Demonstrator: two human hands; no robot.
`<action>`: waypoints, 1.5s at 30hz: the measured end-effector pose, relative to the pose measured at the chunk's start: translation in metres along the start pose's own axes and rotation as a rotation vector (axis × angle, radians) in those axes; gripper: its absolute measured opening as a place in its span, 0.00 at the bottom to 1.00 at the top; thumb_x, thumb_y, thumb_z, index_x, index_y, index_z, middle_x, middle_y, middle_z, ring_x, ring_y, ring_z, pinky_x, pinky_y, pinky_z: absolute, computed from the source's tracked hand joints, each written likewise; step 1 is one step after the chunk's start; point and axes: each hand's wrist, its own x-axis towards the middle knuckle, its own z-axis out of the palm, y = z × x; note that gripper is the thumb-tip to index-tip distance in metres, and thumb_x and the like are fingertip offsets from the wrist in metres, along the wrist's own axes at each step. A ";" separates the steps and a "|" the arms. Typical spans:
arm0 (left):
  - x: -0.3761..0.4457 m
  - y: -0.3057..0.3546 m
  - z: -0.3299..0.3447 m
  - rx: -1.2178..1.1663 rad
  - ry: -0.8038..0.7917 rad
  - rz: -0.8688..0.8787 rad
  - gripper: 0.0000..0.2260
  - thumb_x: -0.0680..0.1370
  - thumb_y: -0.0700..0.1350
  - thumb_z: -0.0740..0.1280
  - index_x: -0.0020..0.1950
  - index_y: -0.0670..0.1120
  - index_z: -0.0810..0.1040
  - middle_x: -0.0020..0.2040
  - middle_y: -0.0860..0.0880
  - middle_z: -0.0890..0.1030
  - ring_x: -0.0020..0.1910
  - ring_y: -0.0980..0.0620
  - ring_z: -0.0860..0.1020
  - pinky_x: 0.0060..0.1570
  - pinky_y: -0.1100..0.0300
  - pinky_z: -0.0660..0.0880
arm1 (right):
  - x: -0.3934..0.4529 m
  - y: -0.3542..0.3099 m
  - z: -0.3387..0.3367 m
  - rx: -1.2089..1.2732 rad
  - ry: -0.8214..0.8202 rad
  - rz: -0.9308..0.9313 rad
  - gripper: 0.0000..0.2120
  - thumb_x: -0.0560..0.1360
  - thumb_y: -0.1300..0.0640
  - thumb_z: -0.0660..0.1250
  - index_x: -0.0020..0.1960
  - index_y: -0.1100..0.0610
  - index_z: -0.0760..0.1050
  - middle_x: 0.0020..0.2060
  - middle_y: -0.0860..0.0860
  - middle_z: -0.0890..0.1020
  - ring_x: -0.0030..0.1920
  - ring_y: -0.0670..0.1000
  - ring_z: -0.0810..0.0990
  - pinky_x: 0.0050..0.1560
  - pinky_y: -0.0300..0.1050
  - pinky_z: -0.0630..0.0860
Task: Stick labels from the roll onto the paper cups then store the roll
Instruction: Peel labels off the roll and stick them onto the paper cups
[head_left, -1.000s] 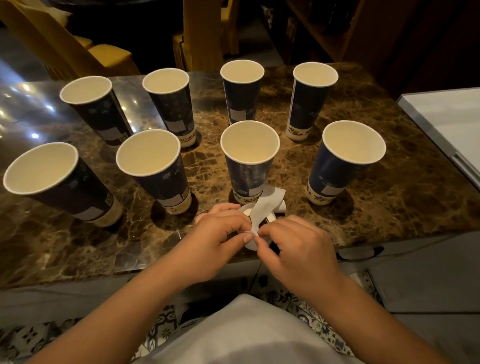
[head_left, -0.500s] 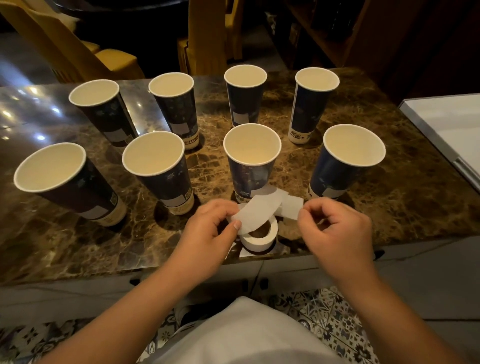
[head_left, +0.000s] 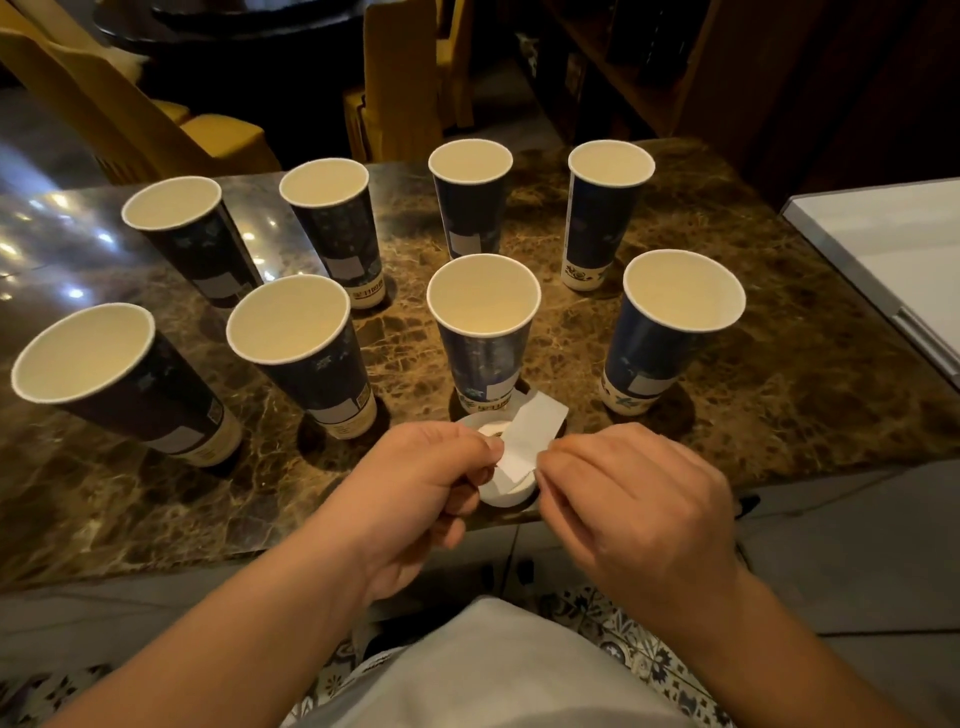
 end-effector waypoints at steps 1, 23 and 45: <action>-0.001 0.000 -0.002 0.036 -0.002 0.022 0.06 0.77 0.41 0.68 0.45 0.39 0.82 0.31 0.48 0.73 0.27 0.56 0.68 0.27 0.61 0.63 | -0.001 0.001 -0.001 0.027 -0.023 0.018 0.07 0.75 0.56 0.70 0.45 0.59 0.84 0.41 0.54 0.86 0.40 0.53 0.83 0.33 0.49 0.78; -0.025 0.107 0.001 1.112 0.016 0.856 0.07 0.72 0.56 0.63 0.44 0.59 0.80 0.35 0.61 0.80 0.41 0.66 0.79 0.38 0.74 0.74 | 0.056 0.017 -0.046 0.674 0.088 0.598 0.05 0.70 0.57 0.75 0.40 0.47 0.83 0.33 0.43 0.84 0.35 0.49 0.82 0.33 0.43 0.80; 0.232 0.224 0.105 1.594 -0.047 0.782 0.32 0.71 0.50 0.76 0.71 0.49 0.66 0.67 0.45 0.73 0.63 0.45 0.73 0.53 0.55 0.73 | 0.064 0.057 -0.069 0.619 0.286 0.832 0.07 0.66 0.57 0.75 0.36 0.44 0.82 0.30 0.43 0.83 0.34 0.44 0.81 0.35 0.31 0.76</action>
